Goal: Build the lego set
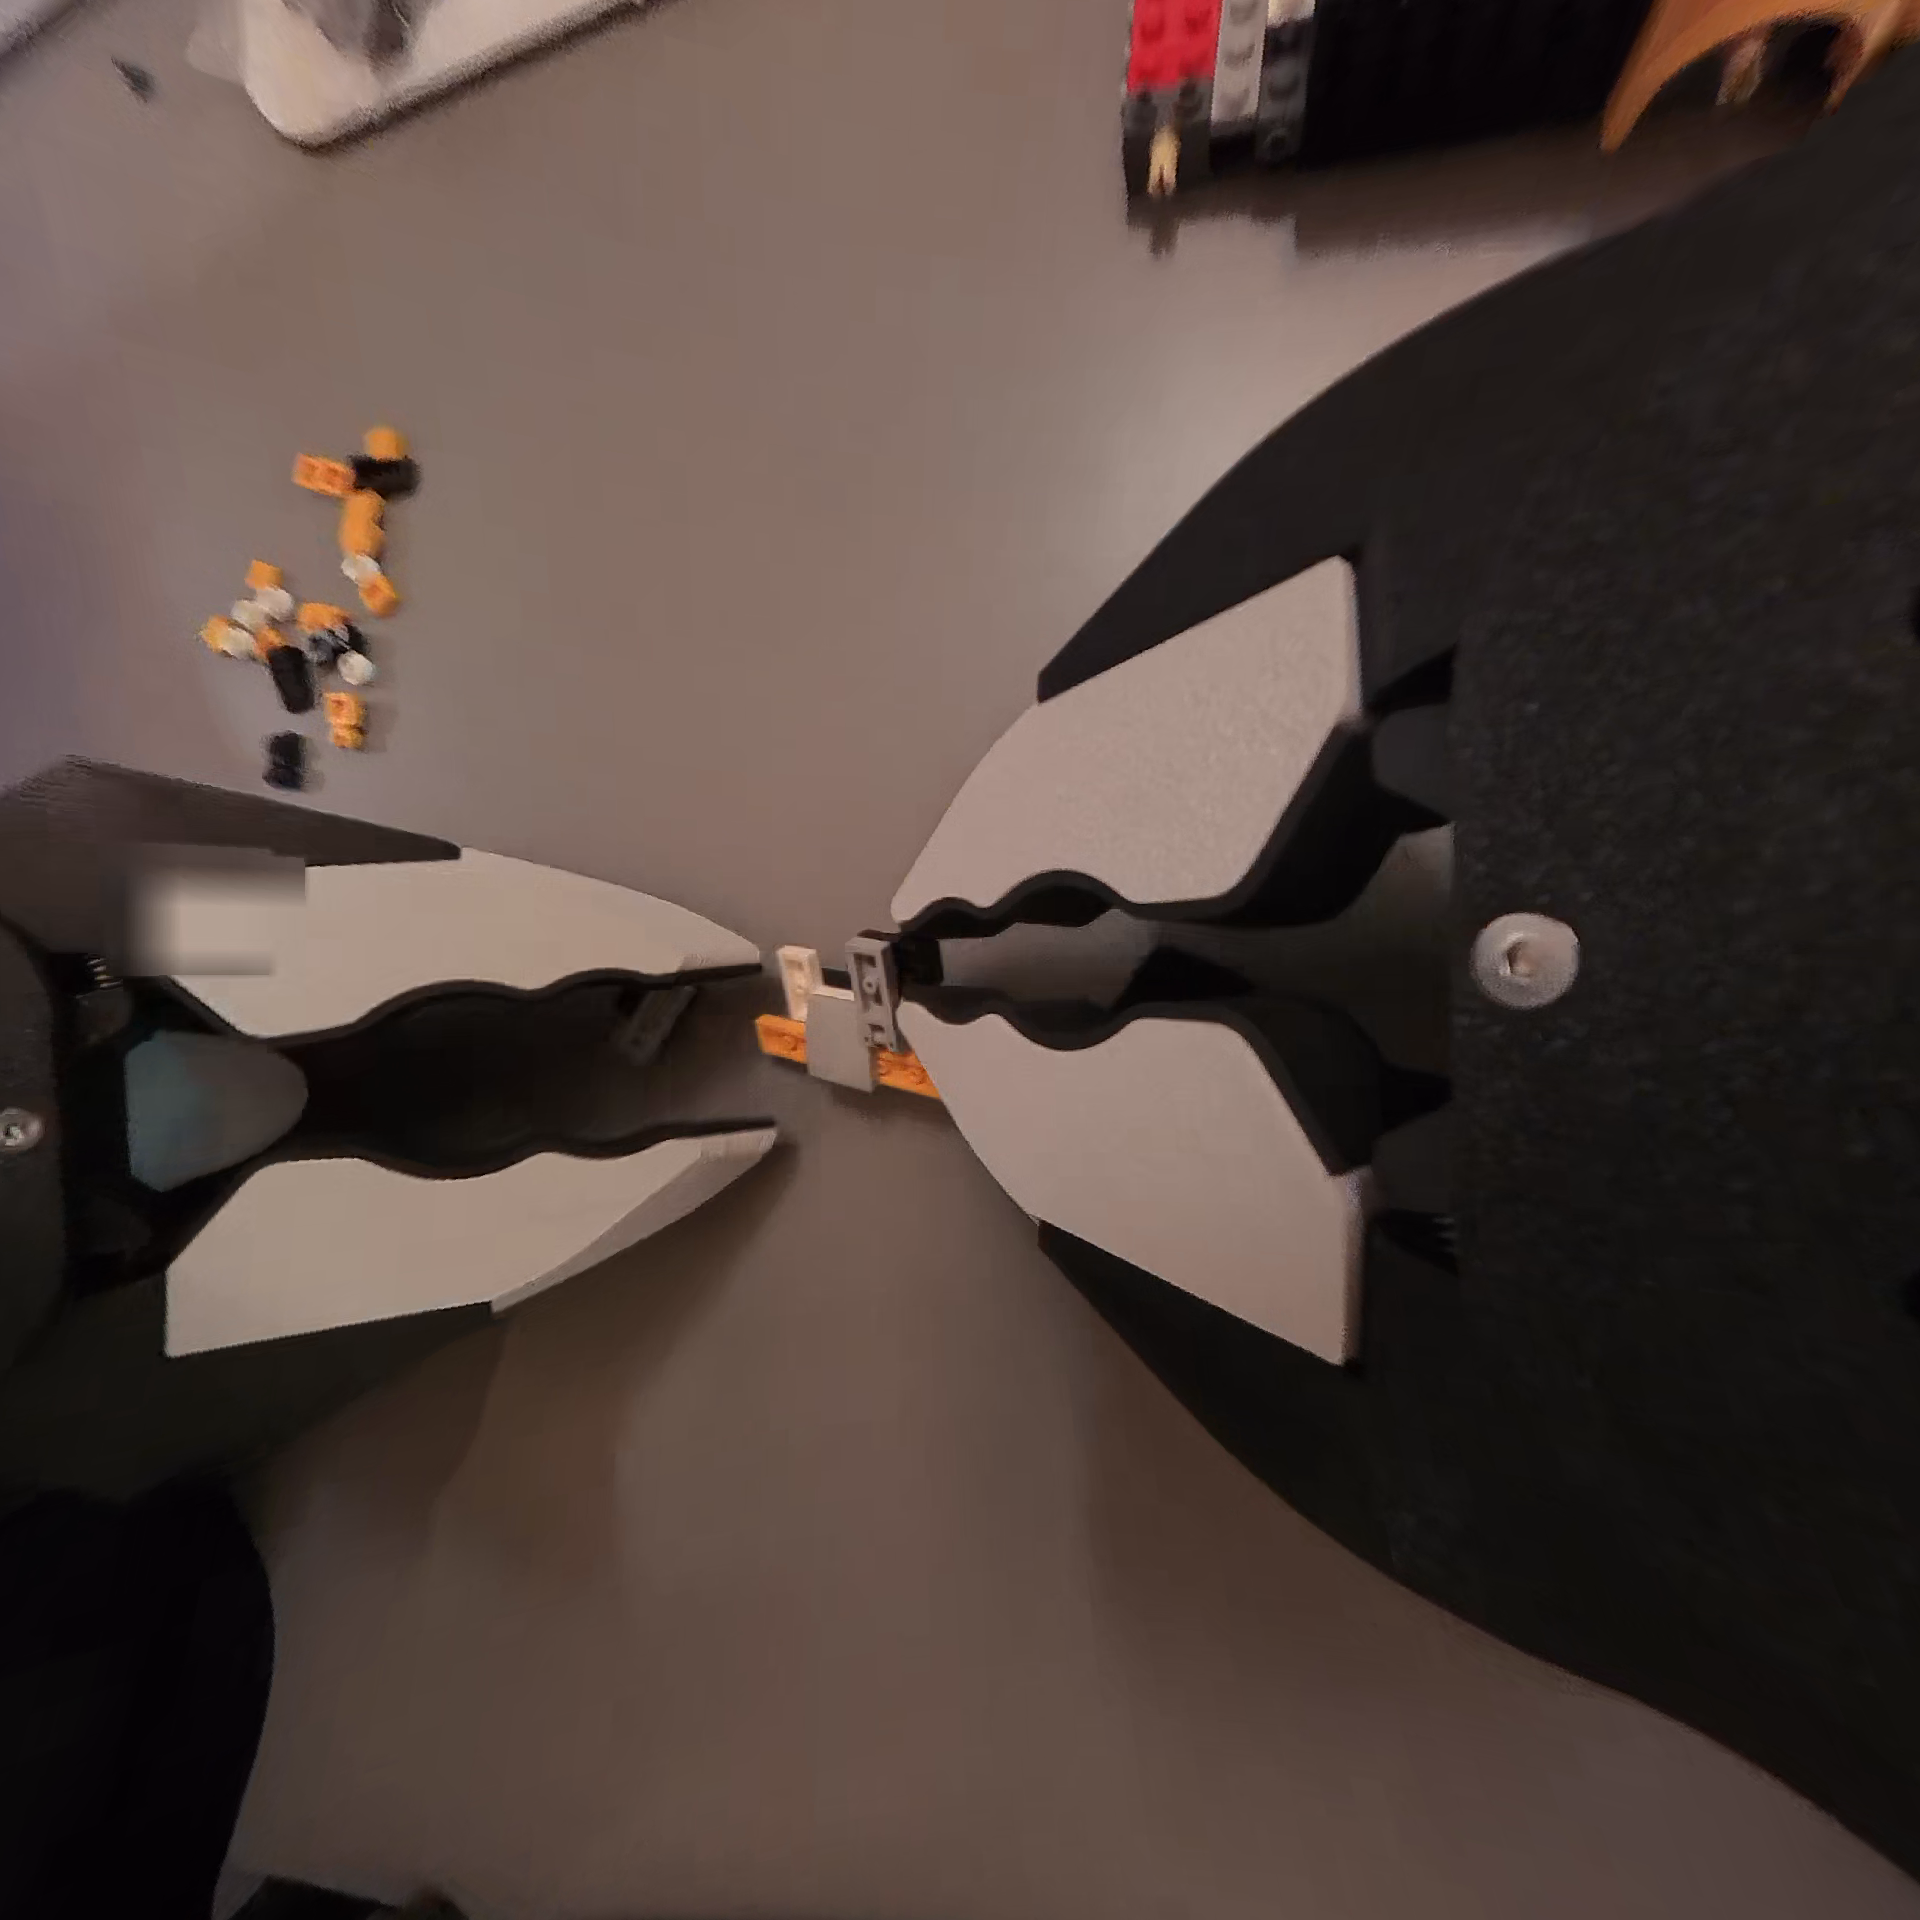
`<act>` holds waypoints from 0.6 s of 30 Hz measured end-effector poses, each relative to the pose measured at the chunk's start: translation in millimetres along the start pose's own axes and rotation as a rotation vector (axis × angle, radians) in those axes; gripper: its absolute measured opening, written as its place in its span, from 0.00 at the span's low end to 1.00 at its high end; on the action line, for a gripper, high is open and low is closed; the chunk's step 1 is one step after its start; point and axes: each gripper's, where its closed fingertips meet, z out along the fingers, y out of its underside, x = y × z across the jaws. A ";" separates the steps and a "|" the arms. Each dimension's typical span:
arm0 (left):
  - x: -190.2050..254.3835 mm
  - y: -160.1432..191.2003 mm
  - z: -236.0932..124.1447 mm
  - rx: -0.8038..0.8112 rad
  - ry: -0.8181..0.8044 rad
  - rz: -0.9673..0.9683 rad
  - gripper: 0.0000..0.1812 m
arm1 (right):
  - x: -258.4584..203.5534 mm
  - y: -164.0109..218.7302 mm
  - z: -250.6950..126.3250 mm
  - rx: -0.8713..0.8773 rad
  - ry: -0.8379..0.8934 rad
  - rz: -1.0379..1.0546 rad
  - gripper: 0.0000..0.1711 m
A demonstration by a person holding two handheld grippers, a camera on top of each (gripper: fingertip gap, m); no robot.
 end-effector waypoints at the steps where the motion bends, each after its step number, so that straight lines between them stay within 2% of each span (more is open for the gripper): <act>1: -0.2 -4.0 -3.4 0.031 0.012 -0.022 0.17 | 1.8 -4.1 -3.4 0.017 0.029 -0.041 0.05; 4: -3.0 -21.2 -12.8 0.157 0.051 -0.122 0.20 | -3.7 -27.0 -14.6 0.123 0.080 -0.179 0.05; 8: 9.9 -51.0 -22.6 0.342 0.194 -0.231 0.22 | -11.7 -49.9 -24.4 0.202 0.175 -0.352 0.05; 11: 13.7 -62.5 -27.9 0.406 0.240 -0.267 0.14 | -19.8 -58.4 -26.2 0.226 0.208 -0.450 0.05; 12: 13.9 -62.9 -28.6 0.408 0.239 -0.262 0.09 | -21.7 -60.2 -26.3 0.232 0.210 -0.459 0.05; 14: 14.5 -63.1 -29.5 0.405 0.218 -0.223 0.09 | -22.0 -60.6 -26.7 0.240 0.201 -0.443 0.05; 18: 10.6 -63.6 -28.8 0.376 0.084 -0.080 0.09 | -22.4 -58.1 -28.4 0.287 0.065 -0.240 0.04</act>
